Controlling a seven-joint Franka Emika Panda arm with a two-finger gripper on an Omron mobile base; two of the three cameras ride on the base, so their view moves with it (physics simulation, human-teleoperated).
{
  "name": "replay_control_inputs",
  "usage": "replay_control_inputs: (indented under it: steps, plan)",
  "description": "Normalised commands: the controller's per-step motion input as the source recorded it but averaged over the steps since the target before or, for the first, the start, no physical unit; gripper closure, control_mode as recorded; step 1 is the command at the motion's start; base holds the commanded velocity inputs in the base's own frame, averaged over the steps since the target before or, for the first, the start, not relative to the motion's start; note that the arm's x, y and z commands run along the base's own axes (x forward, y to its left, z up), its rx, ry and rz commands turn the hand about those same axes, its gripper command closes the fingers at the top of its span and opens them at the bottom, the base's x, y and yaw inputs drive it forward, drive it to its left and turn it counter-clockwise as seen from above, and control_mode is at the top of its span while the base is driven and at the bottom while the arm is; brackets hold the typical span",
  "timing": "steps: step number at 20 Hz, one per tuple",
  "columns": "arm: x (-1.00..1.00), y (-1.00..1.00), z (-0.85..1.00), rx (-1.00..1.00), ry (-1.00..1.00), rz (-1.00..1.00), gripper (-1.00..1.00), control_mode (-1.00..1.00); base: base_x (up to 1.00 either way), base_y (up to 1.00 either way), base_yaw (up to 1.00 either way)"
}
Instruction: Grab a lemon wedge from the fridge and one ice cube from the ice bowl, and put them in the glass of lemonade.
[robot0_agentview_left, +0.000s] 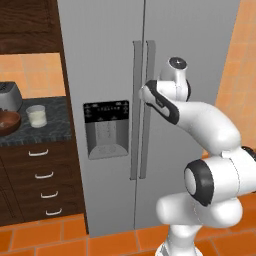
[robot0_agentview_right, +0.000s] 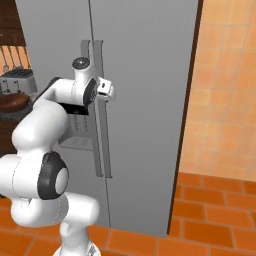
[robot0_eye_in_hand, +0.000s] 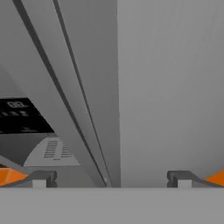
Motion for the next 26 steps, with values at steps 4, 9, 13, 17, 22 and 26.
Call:
replay_control_inputs:
  steps: [4, 9, 13, 17, 22, 26]
  plan:
    - [0.27, -0.02, -0.14, -0.05, 0.00, 0.00, -1.00, -1.00, 0.00, 0.00, 0.00]
    - [0.50, 0.00, -0.38, 0.00, 0.00, 0.00, -1.00, -1.00, 0.00, 0.00, 0.00]
    - [0.25, 0.00, -0.18, 0.00, -0.04, 0.01, -1.00, -1.00, 0.00, 0.00, 0.00]
    - [0.26, 0.00, -0.01, -0.02, -0.01, 0.00, -1.00, -1.00, 0.00, 0.00, 0.00]
    - [0.31, 0.00, -0.21, 0.00, -0.02, 0.00, -1.00, -1.00, 0.00, 0.00, 0.00]
    - [0.11, 0.00, -0.19, 0.00, -0.11, 0.00, -1.00, -1.00, 0.00, 0.00, 0.00]
